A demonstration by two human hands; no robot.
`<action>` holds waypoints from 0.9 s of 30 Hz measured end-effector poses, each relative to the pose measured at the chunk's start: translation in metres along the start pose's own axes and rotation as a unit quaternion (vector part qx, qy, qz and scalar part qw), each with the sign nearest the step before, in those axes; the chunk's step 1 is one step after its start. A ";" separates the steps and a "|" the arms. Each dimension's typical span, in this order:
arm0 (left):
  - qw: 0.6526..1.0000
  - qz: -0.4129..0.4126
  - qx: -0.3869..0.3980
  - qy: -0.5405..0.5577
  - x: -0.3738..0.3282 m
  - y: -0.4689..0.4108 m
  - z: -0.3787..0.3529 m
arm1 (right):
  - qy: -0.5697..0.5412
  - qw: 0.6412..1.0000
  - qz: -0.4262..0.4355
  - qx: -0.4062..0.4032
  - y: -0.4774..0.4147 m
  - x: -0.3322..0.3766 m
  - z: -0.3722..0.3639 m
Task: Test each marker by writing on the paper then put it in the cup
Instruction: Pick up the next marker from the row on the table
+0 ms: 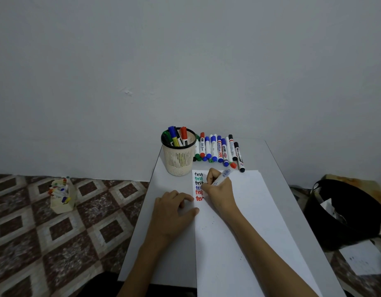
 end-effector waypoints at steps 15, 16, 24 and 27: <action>0.999 -0.026 -0.016 0.008 0.000 0.001 -0.002 | -0.052 0.998 0.014 0.020 0.000 0.000 0.006; 0.999 -0.036 -0.028 0.024 0.000 0.002 -0.002 | -0.095 0.995 0.022 0.012 0.000 0.000 0.008; 0.985 -0.027 -0.055 0.162 0.004 0.005 0.007 | -0.335 0.939 0.061 0.050 -0.002 0.003 0.018; 0.972 0.000 -0.067 0.226 0.005 0.005 0.011 | -0.341 0.936 0.054 0.073 -0.002 0.002 0.018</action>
Point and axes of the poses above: each hand's wrist, its own y-axis away from the middle knuckle, its own z-axis out of the back of the hand, x = y × z, the point moved 1 cm from there along -y, towards the middle knuckle, and after that the axes turned 14 degrees about x, right-handed, at the moved point
